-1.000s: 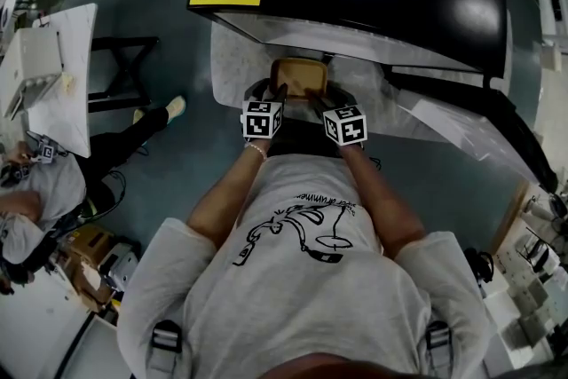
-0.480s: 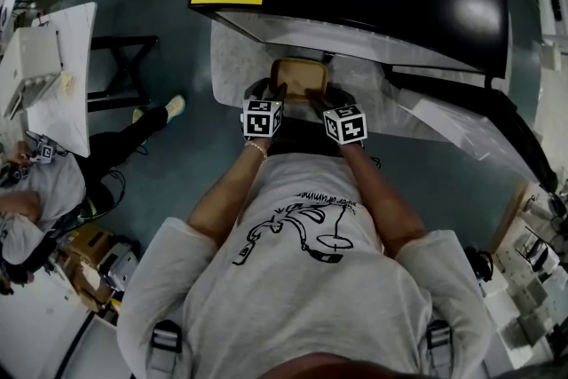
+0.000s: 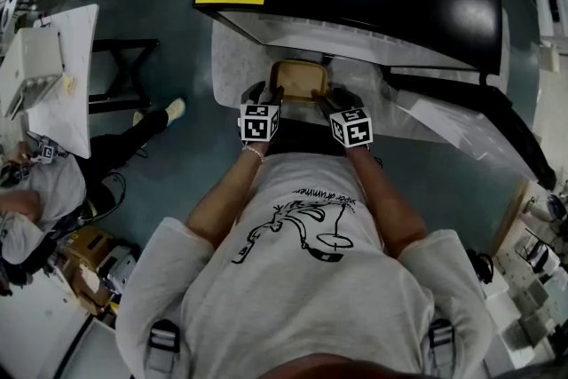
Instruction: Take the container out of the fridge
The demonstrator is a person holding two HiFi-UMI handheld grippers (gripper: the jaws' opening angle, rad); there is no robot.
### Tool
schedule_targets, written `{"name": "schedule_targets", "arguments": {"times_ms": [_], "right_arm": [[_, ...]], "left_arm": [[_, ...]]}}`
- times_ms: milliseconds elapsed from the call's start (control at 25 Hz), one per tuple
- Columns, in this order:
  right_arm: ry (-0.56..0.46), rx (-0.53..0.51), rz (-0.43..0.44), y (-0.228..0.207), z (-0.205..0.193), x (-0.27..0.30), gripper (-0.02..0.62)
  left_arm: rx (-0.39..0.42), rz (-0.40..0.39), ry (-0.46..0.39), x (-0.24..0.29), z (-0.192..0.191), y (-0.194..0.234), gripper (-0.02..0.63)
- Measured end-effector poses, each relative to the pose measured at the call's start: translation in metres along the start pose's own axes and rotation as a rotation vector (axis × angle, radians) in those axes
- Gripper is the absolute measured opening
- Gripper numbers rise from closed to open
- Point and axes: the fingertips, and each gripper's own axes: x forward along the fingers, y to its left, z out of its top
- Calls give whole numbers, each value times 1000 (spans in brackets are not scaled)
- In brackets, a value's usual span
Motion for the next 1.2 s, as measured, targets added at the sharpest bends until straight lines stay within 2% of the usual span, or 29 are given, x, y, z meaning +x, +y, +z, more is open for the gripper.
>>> {"name": "schedule_targets", "arguments": {"times_ms": [440, 1000, 1200], "right_arm": [[-129, -86, -4, 4, 53, -47, 170], [-308, -153, 13, 24, 124, -126, 87], [-364, -167, 21, 37, 146, -153, 64]], "left_arm": [[58, -54, -89, -23, 42, -27, 202], [109, -214, -315, -92, 133, -89, 105], [191, -243, -402, -124, 161, -112, 65]]}}
